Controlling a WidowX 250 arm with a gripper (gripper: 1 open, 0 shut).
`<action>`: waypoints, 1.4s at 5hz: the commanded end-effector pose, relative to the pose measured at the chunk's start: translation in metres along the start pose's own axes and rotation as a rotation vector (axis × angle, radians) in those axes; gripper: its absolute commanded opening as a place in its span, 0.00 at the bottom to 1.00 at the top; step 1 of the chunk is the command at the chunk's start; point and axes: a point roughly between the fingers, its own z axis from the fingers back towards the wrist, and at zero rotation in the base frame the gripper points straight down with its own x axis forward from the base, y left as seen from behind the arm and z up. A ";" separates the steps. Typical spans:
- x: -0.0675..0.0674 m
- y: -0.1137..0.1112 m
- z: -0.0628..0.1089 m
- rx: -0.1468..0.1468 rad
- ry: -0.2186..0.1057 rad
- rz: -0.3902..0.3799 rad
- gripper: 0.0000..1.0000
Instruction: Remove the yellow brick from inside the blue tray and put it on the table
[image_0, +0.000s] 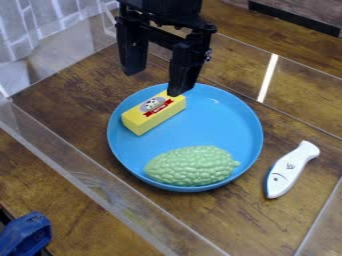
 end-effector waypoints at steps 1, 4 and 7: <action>0.002 0.000 -0.007 0.003 0.007 -0.064 1.00; 0.011 0.003 -0.029 0.035 -0.003 -0.289 1.00; 0.021 0.010 -0.040 0.035 -0.048 -0.368 1.00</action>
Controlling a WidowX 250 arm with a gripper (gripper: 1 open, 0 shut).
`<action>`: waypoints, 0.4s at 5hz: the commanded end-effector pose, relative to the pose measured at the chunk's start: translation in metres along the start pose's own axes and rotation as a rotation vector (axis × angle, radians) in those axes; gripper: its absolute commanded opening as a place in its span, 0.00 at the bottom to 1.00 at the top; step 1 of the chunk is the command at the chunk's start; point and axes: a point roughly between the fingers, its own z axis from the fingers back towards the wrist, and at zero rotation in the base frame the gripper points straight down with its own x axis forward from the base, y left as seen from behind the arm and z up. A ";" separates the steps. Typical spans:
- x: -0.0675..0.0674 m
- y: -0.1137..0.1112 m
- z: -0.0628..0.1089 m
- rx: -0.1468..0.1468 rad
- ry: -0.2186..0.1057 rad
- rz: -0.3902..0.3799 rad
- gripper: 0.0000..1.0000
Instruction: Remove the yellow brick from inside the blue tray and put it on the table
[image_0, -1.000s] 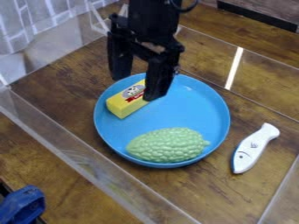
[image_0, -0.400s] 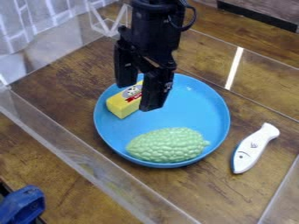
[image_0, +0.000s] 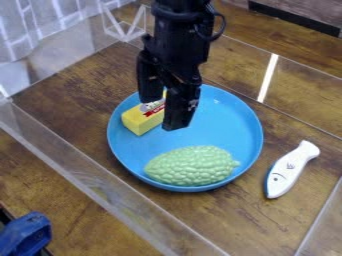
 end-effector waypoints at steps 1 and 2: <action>0.004 0.013 0.009 0.022 -0.059 -0.008 1.00; 0.005 0.021 0.007 0.026 -0.076 -0.016 1.00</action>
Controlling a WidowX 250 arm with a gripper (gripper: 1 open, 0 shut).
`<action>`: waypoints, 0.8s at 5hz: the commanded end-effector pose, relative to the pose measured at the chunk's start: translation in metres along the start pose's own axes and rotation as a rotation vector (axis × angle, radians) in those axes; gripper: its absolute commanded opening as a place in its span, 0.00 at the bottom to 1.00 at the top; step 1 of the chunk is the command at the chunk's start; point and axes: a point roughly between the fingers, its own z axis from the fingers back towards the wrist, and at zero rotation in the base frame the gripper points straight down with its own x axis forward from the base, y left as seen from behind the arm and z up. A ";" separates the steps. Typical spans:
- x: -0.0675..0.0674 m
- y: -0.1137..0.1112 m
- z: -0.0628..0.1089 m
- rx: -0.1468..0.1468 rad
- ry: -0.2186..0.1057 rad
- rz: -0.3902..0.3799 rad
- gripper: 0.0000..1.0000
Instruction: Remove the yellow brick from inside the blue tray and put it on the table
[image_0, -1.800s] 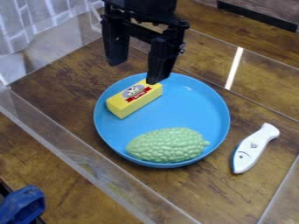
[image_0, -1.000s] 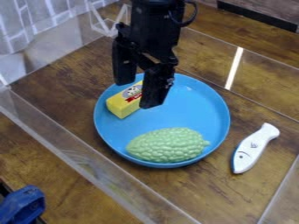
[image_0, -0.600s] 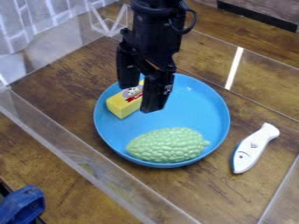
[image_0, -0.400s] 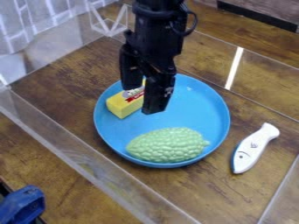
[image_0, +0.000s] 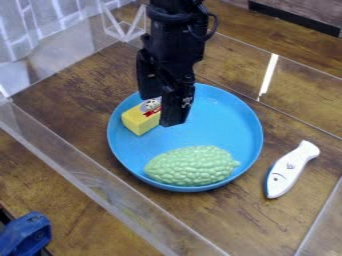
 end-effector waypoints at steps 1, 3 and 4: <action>0.004 0.013 0.011 0.025 -0.062 -0.013 1.00; 0.008 0.022 0.009 0.032 -0.098 -0.047 1.00; 0.010 0.026 0.009 0.035 -0.113 -0.056 1.00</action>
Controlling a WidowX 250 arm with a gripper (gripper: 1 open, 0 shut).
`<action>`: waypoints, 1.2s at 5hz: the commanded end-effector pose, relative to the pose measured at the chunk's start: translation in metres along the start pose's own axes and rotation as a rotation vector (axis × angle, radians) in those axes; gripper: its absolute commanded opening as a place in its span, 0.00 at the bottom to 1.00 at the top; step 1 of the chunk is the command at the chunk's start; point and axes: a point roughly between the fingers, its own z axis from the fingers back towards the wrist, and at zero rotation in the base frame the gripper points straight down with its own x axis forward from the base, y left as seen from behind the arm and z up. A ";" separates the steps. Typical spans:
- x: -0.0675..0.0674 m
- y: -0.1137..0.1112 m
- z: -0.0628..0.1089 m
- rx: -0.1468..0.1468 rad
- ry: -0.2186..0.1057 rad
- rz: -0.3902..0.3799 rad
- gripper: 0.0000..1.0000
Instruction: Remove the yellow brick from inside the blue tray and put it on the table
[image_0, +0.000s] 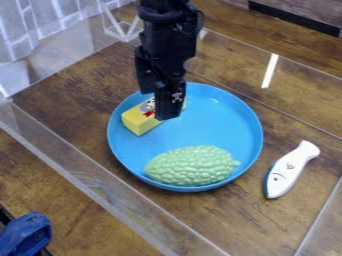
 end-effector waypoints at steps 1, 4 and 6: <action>0.008 0.015 0.014 0.039 -0.064 0.006 1.00; 0.011 0.028 0.012 0.053 -0.108 -0.002 1.00; 0.013 0.041 0.006 0.058 -0.130 -0.013 1.00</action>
